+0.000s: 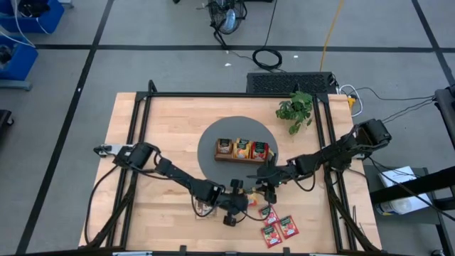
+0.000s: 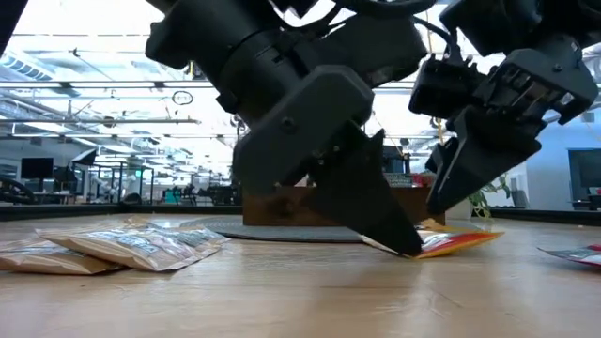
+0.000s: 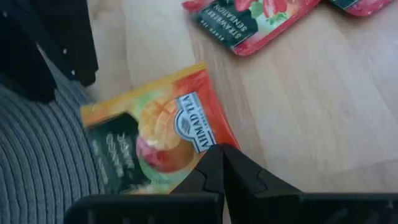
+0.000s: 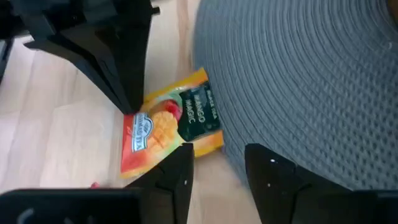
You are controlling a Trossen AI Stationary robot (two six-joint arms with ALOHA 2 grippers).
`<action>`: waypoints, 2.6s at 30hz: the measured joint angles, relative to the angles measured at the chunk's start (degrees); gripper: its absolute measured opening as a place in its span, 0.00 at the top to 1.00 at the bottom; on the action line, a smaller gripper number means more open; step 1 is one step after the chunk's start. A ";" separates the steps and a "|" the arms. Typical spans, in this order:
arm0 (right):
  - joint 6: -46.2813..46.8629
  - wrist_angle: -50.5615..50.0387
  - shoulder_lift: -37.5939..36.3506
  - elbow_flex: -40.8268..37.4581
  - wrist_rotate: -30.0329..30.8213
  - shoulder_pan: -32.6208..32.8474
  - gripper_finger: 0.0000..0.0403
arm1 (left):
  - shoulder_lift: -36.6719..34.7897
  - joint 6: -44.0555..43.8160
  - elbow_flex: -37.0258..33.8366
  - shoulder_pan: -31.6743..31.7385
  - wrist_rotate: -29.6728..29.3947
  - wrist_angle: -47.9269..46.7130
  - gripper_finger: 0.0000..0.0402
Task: Pick & Place Tea
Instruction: Put the yellow tea bag into the middle compartment of the wooden organizer
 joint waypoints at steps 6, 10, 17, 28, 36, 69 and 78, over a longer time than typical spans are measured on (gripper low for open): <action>2.36 1.42 0.00 -0.25 -1.55 -0.35 0.68 | -0.24 -1.51 -2.86 1.33 2.10 3.57 0.98; 3.19 0.93 0.00 -0.25 -1.51 -1.28 0.68 | -0.24 -1.57 -3.31 1.68 2.86 3.72 0.99; 4.79 -2.89 0.02 -0.25 -1.35 -3.92 0.68 | -0.14 -0.88 -3.48 1.69 3.66 3.44 0.99; 9.48 2.44 4.45 -0.20 -7.22 -3.38 0.68 | -0.09 0.00 -3.55 1.71 4.71 3.32 0.98; 10.50 13.22 10.58 -0.12 -8.57 -2.50 0.68 | -0.09 0.19 -3.60 1.69 4.77 3.26 0.98; -7.78 12.54 -4.43 -0.21 -2.35 2.29 1.00 | -11.73 -3.81 -3.85 -5.62 -9.45 -9.55 0.62; -26.08 1.36 -8.83 5.06 9.30 -6.32 1.00 | -15.01 -12.21 -3.81 -12.97 -24.85 -26.48 0.61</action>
